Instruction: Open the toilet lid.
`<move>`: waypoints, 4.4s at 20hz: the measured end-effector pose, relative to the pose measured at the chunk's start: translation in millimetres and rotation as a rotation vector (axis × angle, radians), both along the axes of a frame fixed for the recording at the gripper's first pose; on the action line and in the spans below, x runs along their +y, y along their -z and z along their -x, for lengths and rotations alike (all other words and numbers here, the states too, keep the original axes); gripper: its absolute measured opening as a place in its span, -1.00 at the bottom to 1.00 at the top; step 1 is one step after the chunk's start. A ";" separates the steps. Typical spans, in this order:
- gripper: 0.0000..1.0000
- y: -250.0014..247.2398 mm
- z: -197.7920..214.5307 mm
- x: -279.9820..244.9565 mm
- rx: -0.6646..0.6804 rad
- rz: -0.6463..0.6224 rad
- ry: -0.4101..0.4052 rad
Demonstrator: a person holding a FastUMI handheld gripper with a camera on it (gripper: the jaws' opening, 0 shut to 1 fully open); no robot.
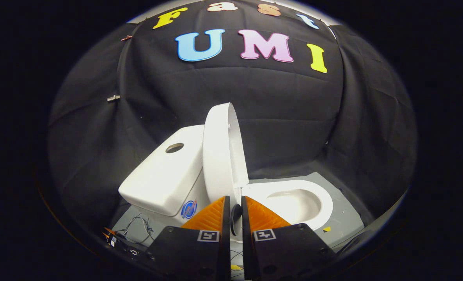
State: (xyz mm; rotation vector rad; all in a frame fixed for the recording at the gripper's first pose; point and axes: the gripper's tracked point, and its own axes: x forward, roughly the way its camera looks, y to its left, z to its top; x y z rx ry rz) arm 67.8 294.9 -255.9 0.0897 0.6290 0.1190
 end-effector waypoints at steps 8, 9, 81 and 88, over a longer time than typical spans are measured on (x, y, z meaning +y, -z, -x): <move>-0.61 2.6 0.0 35.8 -0.027 0.050 -0.054; -0.60 3.2 -0.6 36.2 -0.031 0.058 -0.053; 0.97 -256.9 61.6 -246.6 -0.551 0.050 0.152; 0.97 -250.9 61.5 -238.5 -0.550 0.051 0.149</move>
